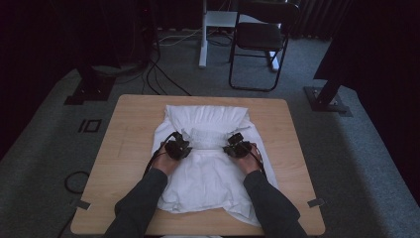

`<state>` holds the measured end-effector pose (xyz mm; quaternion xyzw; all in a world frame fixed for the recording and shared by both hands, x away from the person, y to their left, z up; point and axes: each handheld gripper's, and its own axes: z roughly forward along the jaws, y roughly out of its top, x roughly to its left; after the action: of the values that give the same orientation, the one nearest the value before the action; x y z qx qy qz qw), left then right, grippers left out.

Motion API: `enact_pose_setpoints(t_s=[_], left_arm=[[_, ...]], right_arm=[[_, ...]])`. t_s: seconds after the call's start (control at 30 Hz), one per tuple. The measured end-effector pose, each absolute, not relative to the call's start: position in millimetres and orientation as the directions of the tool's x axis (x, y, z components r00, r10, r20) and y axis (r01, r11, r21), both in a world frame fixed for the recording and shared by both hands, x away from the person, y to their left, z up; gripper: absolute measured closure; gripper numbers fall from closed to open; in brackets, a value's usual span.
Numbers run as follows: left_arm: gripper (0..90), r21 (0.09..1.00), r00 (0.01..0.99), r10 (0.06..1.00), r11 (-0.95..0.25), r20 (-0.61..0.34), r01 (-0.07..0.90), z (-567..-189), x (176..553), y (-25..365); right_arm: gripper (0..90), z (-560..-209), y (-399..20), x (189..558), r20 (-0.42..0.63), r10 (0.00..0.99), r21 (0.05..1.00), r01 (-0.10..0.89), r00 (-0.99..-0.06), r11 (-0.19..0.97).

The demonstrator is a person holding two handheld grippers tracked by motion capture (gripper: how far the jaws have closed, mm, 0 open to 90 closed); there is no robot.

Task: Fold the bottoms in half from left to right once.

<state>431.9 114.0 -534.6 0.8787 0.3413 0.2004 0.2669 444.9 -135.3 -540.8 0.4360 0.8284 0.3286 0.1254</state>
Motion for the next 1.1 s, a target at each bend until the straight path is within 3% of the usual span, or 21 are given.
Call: enact_pose_setpoints(t_s=[0.17,0.4,0.5,0.57,0.7,0.83,0.87,0.9,0.93,0.97,1.07,1.1], left_arm=[[85.3,0.671,0.676,0.726,-0.566,0.129,0.479,-516.4,420.2,121.0],[85.8,0.877,0.689,0.724,-0.353,0.035,0.327,-444.2,375.6,139.6],[85.7,0.905,0.707,0.706,-0.329,0.045,0.27,-426.8,351.4,146.1],[84.8,0.889,0.714,0.698,-0.356,0.048,0.288,-430.6,343.6,147.3],[81.9,0.835,0.719,0.695,-0.394,-0.002,0.384,-469.3,343.8,148.9],[79.4,0.768,0.715,0.695,-0.417,-0.074,0.485,-509.0,346.5,150.3],[72.0,0.74,0.713,0.696,-0.434,-0.086,0.513,-518.6,346.9,149.3],[72.0,0.717,0.713,0.695,-0.451,-0.09,0.531,-526.1,346.5,149.0],[65.4,0.708,0.714,0.694,-0.457,-0.095,0.538,-530.3,345.7,149.6],[65.4,0.712,0.715,0.691,-0.448,-0.109,0.541,-530.7,344.7,151.5],[54.3,0.754,0.703,0.699,-0.388,-0.134,0.53,-515.3,341.9,160.6],[54.3,0.772,0.699,0.702,-0.368,-0.135,0.519,-507.9,342.2,164.1]], right_arm=[[84.3,-527.1,-142.1,435.1,0.122,0.807,0.706,0.622,-0.578,0.338],[84.5,-468.1,-166.4,404.7,0.116,0.78,0.863,0.451,-0.615,0.227],[84.5,-440.7,-173.7,382.6,0.09,0.75,0.913,0.355,-0.655,0.199],[84.5,-435.8,-171.0,371.1,0.042,0.74,0.906,0.337,-0.672,0.254],[84.3,-460.4,-162.0,360.7,-0.023,0.721,0.856,0.359,-0.692,0.372],[84.0,-497.5,-159.1,357.8,0.023,0.708,0.801,0.437,-0.705,0.409],[82.9,-517.3,-157.6,355.4,0.032,0.699,0.759,0.472,-0.715,0.449],[82.9,-517.3,-157.6,355.4,0.032,0.699,0.759,0.472,-0.715,0.449],[77.3,-530.9,-156.7,353.6,0.037,0.694,0.718,0.503,-0.719,0.482],[77.3,-530.9,-156.7,353.6,0.037,0.694,0.718,0.503,-0.719,0.482],[53.5,-524.2,-165.3,350.2,0.096,0.676,0.737,0.508,-0.731,0.445],[53.5,-524.2,-165.3,350.2,0.096,0.676,0.737,0.508,-0.731,0.445]])
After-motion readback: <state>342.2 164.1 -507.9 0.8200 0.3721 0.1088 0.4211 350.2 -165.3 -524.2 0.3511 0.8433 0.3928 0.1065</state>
